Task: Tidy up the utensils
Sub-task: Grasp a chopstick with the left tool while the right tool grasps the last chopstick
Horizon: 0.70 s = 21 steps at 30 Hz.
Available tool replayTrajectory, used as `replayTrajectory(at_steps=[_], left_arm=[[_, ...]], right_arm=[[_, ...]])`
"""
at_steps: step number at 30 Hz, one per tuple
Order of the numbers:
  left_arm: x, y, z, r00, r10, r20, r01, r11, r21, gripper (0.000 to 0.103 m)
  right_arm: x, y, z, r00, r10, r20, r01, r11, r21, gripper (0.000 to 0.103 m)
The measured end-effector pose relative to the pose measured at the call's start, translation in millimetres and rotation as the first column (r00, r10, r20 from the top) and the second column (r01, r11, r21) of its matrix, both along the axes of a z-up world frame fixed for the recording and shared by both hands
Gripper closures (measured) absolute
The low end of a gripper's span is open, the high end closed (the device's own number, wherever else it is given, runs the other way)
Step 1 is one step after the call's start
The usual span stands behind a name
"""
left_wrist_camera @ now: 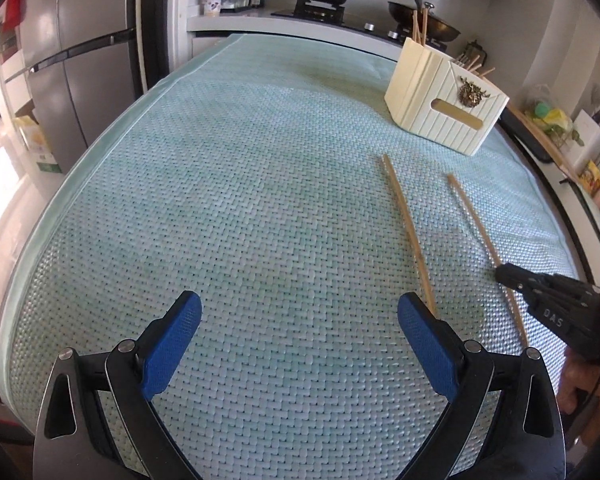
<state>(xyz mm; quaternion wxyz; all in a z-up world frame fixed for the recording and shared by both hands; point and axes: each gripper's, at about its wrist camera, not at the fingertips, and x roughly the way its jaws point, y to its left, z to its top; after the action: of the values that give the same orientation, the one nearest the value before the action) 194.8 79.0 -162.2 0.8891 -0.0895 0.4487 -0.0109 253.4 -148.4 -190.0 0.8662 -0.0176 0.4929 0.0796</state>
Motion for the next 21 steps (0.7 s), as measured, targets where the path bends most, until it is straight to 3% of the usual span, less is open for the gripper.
replayTrajectory(at_steps=[5,7,8,10,11,15,21], left_arm=[[-0.4,-6.7,-3.8,1.0,-0.011,0.0,0.011,1.0,0.026,0.004],[-3.0,-10.9,-3.7,1.0,-0.017,0.02,0.015,0.997,0.073,0.004],[-5.1,-13.3,-2.7,0.999,-0.021,0.034,0.017,0.994,0.106,0.004],[-9.2,-16.9,-0.6,0.998,-0.048,0.048,0.04,0.989,0.145,0.004],[-10.7,-17.3,-0.2,0.997,-0.066,0.047,0.058,0.987,0.151,0.004],[-12.7,-13.6,-6.8,0.997,-0.08,0.008,0.078,0.985,0.152,0.004],[-10.7,4.6,-22.9,0.996,-0.045,-0.075,0.051,0.995,0.08,0.004]], right_arm=[[-41.9,-54.6,6.1,0.993,-0.118,-0.001,0.118,0.992,-0.039,0.097],[-55.4,-69.5,10.2,0.99,-0.143,0.017,0.143,0.99,-0.019,0.089],[-62.4,-77.2,13.5,0.988,-0.153,0.029,0.154,0.988,-0.004,0.082],[-75.9,-91.4,22.6,0.98,-0.184,0.071,0.182,0.983,0.03,0.044],[-82.3,-98.2,26.7,0.975,-0.202,0.09,0.198,0.979,0.044,0.04],[-92.1,-121.8,30.2,0.969,-0.229,0.089,0.223,0.973,0.065,0.039],[-92.3,-123.0,29.3,0.972,-0.221,0.078,0.216,0.974,0.071,0.038]])
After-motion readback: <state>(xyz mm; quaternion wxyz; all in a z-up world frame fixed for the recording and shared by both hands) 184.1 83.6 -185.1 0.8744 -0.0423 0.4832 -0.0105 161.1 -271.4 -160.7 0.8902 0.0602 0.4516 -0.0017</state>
